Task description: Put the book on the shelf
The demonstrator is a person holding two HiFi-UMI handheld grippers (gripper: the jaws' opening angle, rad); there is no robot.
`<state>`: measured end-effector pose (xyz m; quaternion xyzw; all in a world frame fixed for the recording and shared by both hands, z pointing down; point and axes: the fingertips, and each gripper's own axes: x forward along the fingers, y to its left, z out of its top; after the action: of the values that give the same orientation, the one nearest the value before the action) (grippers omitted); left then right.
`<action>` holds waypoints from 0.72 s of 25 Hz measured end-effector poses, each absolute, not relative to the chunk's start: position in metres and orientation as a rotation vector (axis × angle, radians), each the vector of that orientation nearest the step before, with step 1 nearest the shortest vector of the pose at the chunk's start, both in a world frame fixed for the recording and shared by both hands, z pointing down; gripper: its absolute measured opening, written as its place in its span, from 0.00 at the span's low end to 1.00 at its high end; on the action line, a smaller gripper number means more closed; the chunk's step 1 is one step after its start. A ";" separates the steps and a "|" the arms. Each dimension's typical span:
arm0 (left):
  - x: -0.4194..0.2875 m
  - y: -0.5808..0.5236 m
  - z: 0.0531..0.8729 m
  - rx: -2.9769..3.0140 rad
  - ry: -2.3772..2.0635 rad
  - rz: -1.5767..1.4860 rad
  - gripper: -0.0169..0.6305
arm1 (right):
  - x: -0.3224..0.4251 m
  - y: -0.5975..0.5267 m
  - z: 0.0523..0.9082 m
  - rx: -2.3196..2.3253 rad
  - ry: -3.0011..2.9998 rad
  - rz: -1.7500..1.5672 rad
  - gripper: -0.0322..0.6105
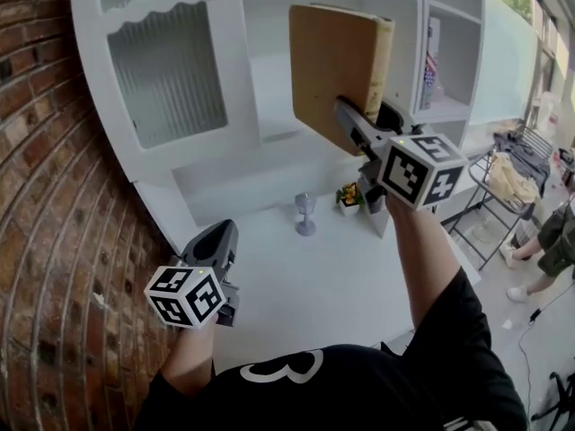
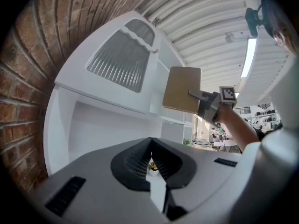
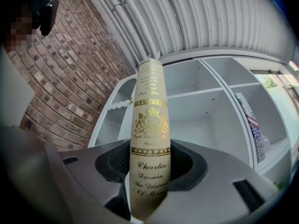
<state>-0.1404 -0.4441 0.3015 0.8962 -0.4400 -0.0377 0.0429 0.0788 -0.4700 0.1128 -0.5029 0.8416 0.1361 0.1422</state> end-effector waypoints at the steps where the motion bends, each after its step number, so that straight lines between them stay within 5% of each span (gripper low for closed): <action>1: -0.143 -0.447 0.305 2.732 -1.342 -0.117 0.03 | 0.078 -0.478 0.113 -1.463 2.422 0.380 0.36; 18: -0.185 -0.471 0.345 2.596 -1.408 -0.088 0.03 | 0.076 -0.588 0.124 -1.719 2.350 0.245 0.36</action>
<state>-0.1853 -0.4708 0.3445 0.8747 -0.4746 -0.0296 0.0935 0.0755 -0.5878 0.1242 -0.5848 0.7994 0.0834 0.1096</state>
